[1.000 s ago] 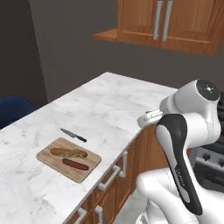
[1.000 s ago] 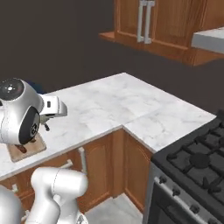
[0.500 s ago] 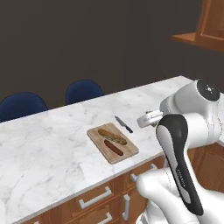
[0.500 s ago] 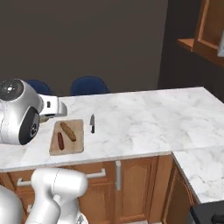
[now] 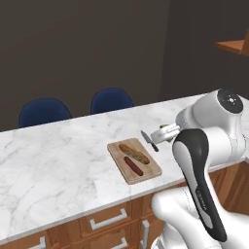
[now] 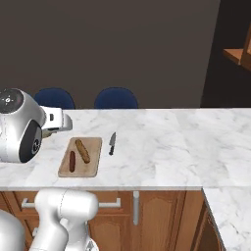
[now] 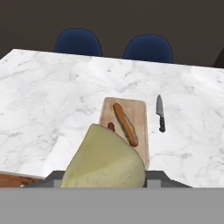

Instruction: Retrieve the sausage and cheese from the fridge and place them on the cutting board on the counter.

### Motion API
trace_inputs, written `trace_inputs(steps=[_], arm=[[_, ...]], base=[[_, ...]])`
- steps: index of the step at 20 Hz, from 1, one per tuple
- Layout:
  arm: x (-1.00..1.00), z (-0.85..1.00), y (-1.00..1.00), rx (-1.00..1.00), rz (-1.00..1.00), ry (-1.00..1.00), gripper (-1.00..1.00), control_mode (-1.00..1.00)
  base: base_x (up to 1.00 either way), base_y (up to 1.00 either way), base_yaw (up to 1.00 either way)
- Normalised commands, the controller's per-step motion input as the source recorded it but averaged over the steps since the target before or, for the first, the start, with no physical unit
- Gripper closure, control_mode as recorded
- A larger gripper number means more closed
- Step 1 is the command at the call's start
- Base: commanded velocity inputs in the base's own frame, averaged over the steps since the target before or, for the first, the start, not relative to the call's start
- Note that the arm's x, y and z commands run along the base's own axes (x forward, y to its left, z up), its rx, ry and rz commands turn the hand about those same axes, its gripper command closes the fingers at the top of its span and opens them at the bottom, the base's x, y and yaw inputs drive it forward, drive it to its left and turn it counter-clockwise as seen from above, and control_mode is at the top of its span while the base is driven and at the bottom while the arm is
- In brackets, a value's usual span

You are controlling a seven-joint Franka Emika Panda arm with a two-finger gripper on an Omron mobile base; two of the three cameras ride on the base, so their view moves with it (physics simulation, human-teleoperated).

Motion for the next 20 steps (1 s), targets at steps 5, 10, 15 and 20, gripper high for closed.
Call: trace_inputs(steps=[5,10,15,20], arm=[[0.0,0.0,0.0,0.0,0.0,0.0,1.0,1.0],[0.0,0.0,0.0,0.0,0.0,0.0,1.0,1.0],[0.0,0.0,0.0,0.0,0.0,0.0,1.0,1.0],[0.0,0.0,0.0,0.0,0.0,0.0,1.0,1.0]], base=[[0.63,-0.03,0.0],[0.8,0.0,0.01],[0.3,0.0,0.01],[0.0,0.0,0.0]])
